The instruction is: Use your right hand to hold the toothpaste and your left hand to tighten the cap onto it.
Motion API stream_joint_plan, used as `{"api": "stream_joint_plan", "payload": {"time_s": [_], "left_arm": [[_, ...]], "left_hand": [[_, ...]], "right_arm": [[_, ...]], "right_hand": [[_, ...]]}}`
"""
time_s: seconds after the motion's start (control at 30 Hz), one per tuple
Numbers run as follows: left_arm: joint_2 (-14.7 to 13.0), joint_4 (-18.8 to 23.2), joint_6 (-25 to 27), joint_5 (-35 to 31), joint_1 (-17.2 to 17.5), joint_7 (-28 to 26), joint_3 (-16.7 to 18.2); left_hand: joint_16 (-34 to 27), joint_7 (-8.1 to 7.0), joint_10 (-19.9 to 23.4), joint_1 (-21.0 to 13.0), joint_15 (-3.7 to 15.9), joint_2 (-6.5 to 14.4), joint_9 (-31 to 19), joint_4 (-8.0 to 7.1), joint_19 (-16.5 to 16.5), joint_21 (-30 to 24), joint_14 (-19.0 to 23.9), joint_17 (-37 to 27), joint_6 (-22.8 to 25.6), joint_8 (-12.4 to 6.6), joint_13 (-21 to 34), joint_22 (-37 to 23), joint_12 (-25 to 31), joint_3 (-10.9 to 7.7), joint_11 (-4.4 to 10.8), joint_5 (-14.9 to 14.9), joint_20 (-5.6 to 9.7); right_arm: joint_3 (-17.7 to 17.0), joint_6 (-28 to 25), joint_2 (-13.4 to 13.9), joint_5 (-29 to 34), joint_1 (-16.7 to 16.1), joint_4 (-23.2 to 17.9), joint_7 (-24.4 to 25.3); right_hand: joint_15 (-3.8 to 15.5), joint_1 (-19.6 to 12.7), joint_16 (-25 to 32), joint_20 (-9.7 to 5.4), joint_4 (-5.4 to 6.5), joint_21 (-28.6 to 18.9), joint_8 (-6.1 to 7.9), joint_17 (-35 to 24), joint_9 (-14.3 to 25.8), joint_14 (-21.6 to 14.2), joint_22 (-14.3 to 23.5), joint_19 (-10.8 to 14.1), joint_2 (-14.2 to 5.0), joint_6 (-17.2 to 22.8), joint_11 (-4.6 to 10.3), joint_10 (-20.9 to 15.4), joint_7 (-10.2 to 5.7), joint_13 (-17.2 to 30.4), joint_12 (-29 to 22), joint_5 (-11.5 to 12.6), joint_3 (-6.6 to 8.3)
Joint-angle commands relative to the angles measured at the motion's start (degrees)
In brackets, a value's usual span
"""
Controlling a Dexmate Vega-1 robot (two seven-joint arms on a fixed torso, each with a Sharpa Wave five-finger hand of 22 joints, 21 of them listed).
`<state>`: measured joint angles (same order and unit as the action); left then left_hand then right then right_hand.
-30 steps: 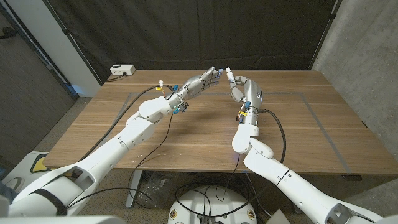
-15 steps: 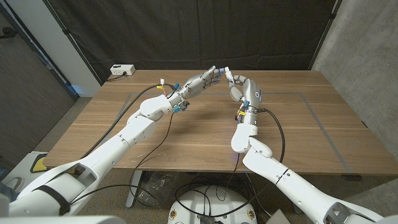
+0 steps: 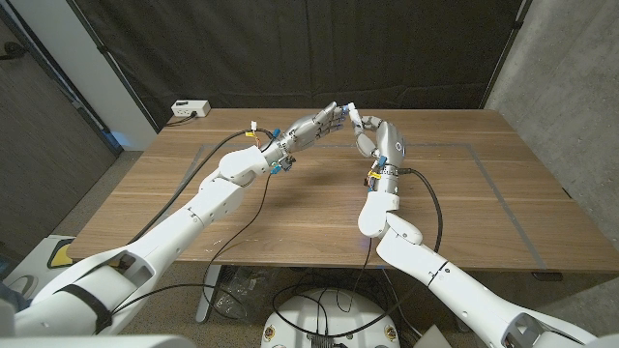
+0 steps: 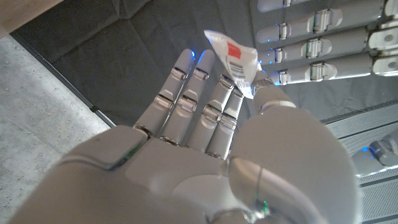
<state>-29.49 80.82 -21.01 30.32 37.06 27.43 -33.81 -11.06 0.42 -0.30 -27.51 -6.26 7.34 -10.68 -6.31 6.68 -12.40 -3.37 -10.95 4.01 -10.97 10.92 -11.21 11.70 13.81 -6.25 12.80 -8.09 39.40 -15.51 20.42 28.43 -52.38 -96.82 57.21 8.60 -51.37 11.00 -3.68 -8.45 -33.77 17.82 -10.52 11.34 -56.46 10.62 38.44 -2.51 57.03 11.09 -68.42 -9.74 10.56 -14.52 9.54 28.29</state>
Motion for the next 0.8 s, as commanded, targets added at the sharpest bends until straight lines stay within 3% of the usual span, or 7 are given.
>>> {"api": "stream_joint_plan", "payload": {"time_s": [0.03, 0.8], "left_arm": [[0.47, -0.83, -0.75, 0.05, -0.45, 0.56, -0.08], [-1.53, 2.88, -0.02, 0.6, 2.84, -2.16, 1.28]], "left_hand": [[-0.22, 0.18, 0.0, -0.57, -0.03, -0.01, -0.08, 0.26, 0.06, -0.18, 0.49, 0.08, 0.69, -0.41, 0.15, 0.02, 0.34, 0.04, -0.32, 0.28, -0.16], [-0.16, 0.06, 0.07, -0.75, 0.12, 0.06, -0.07, 0.32, -0.09, -0.28, 0.55, 0.07, 0.83, -0.42, 0.13, 0.01, 0.33, 0.04, -0.03, 0.21, -0.21]], "right_arm": [[-0.16, 1.44, 0.53, 0.78, -0.84, -1.91, 0.51], [-0.57, -2.03, -0.97, 0.12, 0.24, 1.19, -0.39]], "right_hand": [[3.37, -0.16, -0.02, -4.52, -0.09, -0.33, 0.07, -0.22, 0.22, -0.61, -0.05, -0.34, -0.65, 1.51, -0.01, -0.25, -0.85, 0.22, 0.29, 0.36, 0.51], [3.35, -0.09, -0.09, -4.54, -0.07, -0.4, -0.16, -0.23, 0.24, -0.54, -0.09, -0.34, -0.65, 1.68, 0.14, -0.44, -0.89, 0.24, 0.53, 0.36, 0.55]]}}
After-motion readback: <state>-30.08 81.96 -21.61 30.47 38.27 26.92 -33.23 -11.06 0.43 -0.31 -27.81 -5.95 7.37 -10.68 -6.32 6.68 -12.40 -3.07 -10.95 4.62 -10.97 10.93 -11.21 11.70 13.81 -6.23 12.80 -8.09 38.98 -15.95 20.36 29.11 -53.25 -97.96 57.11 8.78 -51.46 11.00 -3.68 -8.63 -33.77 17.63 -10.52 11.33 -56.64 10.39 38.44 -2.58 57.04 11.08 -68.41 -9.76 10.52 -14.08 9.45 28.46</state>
